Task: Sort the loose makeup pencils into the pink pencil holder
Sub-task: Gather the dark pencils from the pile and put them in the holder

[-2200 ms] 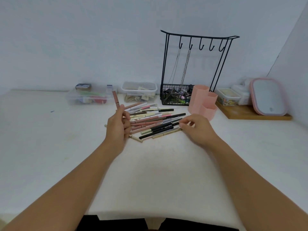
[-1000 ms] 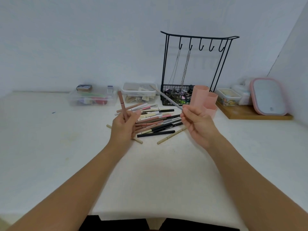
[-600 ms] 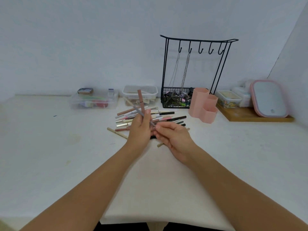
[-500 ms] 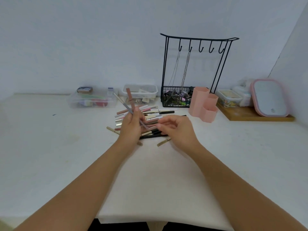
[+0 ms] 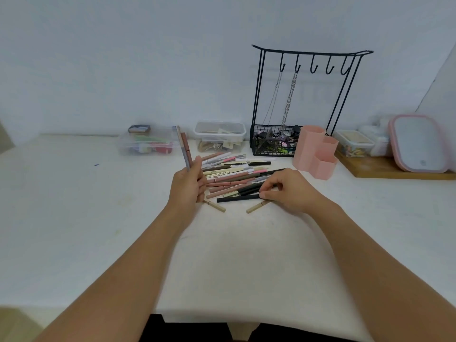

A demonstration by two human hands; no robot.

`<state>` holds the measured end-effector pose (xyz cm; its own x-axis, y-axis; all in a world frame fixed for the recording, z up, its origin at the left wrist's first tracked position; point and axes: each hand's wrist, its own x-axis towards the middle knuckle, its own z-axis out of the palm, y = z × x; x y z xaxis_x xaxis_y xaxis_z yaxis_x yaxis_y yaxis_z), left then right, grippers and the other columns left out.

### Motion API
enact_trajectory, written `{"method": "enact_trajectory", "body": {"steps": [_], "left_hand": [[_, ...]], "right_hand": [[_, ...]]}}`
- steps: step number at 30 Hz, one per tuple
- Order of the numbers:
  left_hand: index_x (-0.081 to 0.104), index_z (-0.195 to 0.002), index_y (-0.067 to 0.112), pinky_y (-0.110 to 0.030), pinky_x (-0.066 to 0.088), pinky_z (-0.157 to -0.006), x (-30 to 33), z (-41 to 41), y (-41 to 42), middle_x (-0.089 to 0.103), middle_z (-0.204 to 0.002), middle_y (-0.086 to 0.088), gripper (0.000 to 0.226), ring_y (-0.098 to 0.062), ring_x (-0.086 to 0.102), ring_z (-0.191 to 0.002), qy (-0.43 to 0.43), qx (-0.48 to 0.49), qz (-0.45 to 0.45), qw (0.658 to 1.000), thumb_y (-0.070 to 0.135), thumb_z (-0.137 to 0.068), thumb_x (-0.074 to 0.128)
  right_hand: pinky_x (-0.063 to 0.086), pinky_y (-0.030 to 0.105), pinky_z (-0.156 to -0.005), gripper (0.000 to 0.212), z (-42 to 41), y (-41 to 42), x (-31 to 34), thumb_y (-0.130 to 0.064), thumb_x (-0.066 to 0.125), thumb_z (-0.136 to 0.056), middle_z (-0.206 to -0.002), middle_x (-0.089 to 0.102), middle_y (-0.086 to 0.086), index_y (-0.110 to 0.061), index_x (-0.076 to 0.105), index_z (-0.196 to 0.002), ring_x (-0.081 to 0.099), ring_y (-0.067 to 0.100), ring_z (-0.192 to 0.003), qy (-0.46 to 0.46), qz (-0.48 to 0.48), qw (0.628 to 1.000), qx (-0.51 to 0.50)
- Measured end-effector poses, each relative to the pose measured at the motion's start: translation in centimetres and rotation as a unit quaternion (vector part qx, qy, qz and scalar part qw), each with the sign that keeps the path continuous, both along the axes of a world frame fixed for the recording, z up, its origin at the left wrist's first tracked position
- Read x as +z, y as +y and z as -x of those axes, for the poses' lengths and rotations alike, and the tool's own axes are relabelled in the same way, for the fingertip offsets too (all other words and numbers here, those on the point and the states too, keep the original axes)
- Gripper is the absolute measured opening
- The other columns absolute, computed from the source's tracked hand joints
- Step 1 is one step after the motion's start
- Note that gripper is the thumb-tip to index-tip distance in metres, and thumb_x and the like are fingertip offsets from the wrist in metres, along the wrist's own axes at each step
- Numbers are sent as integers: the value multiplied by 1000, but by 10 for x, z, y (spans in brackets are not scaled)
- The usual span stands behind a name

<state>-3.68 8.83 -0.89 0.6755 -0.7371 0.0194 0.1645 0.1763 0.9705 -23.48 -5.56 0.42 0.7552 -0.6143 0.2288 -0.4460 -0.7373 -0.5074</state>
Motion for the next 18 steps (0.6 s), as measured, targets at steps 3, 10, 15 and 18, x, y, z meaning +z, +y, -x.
{"method": "enact_trajectory", "body": {"steps": [3, 10, 15, 18], "left_hand": [[34, -69, 22, -22, 25, -42, -1, 1, 2, 33, -55, 5, 47, -10, 35, -45, -30, -10, 4, 999, 52, -104, 44], [32, -66, 23, -22, 23, -42, -3, 4, 0, 29, -53, 2, 48, -12, 29, -46, -9, -32, -24, 999, 45, -103, 51], [30, -61, 23, -23, 18, -43, -4, 7, -3, 25, -53, 2, 51, -12, 22, -46, -6, -34, -8, 999, 40, -105, 52], [33, -61, 25, -25, 16, -43, -4, 9, -3, 25, -51, 6, 50, -11, 19, -46, -2, -47, -10, 999, 41, -103, 56]], "right_hand": [[37, 5, -60, 3, -1, 0, 0, -18, 78, -82, -69, 62, -17, -18, 80, -84, 52, -16, -66, 10, -3, 1000, 11], [43, 17, -62, 6, -1, -4, -3, -19, 75, -85, -78, 72, -9, -25, 77, -82, 55, 4, -65, -11, -35, 999, 12], [32, 12, -53, 8, 6, -5, 1, -16, 70, -90, -58, 58, -16, -20, 76, -87, 44, 0, -53, -108, -113, 988, -7], [40, 16, -54, 8, 4, 1, 2, -13, 65, -93, -62, 58, -6, -13, 73, -92, 48, 8, -55, -204, -230, 952, 0]]}}
